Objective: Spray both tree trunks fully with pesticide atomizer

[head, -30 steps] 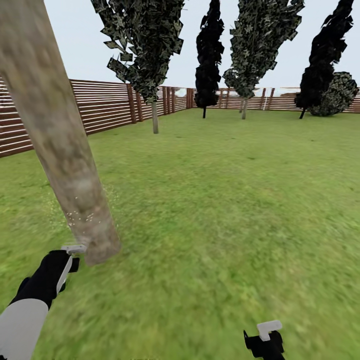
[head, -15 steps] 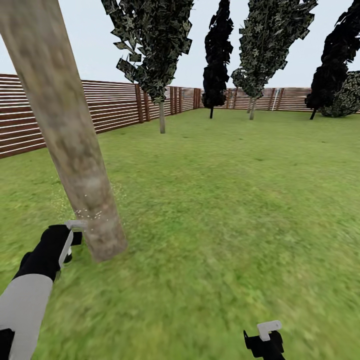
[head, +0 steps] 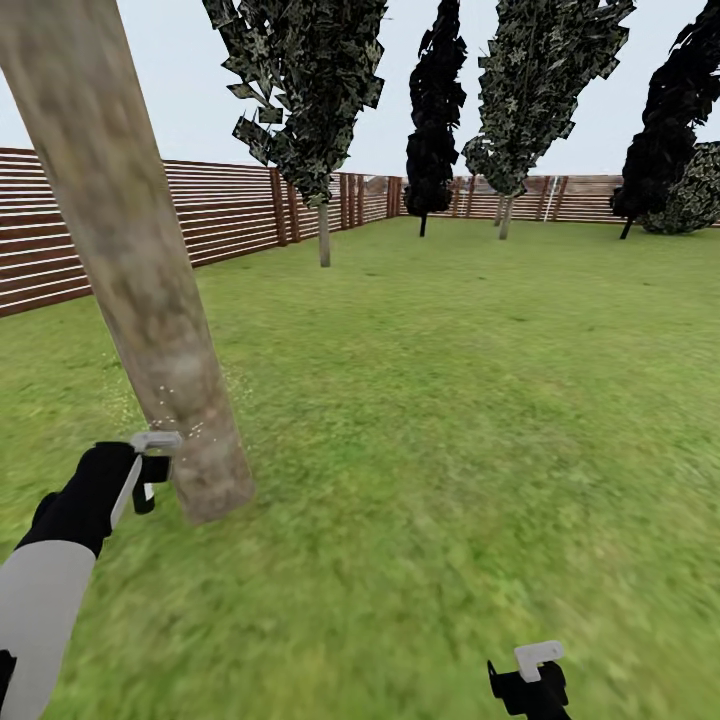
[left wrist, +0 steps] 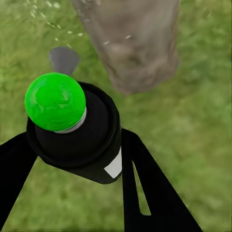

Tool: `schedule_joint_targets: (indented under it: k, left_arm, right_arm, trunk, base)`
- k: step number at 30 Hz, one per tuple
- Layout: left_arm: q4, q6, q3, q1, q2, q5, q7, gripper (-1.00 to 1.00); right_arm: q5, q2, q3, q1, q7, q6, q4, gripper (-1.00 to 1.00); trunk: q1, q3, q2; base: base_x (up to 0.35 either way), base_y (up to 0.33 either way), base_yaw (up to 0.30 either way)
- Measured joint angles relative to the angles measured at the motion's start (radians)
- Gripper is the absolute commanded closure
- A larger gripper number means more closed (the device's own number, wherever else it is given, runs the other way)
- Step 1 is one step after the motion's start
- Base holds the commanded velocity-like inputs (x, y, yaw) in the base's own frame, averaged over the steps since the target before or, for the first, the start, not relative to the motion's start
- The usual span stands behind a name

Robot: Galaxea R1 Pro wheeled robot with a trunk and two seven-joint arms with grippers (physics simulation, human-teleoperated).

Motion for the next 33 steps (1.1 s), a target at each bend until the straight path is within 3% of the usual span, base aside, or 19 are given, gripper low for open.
schedule_joint_targets:
  k: [8, 22, 25, 33]
  left_arm:
    - [-0.004, -0.001, -0.001, 0.015, 0.003, 0.000, 0.003, 1.00]
    - [-0.009, 0.004, 0.002, 0.016, 0.005, -0.001, 0.007, 1.00]
    - [0.001, 0.007, 0.002, 0.016, 0.005, 0.002, 0.049, 1.00]
    - [0.006, 0.001, 0.007, 0.064, 0.005, 0.005, 0.060, 1.00]
  right_arm:
    - [0.000, 0.000, 0.000, 0.000, 0.000, 0.000, 0.000, -1.00]
    - [0.000, 0.001, 0.000, 0.000, 0.000, 0.000, 0.000, -1.00]
    - [0.000, 0.001, 0.000, 0.000, 0.000, 0.000, 0.000, -1.00]
    - [0.000, 0.001, 0.000, 0.000, 0.000, 0.000, 0.000, -1.00]
  trunk:
    - [0.000, 0.000, 0.000]
    - [0.000, 0.000, 0.000]
    - [0.000, 0.000, 0.000]
    - [0.000, 0.000, 0.000]
  base:
    - [0.145, -0.154, 0.000]
    - [0.005, -0.272, 0.001]
    - [0.000, -0.273, 0.159]
    - [0.099, -0.265, 0.270]
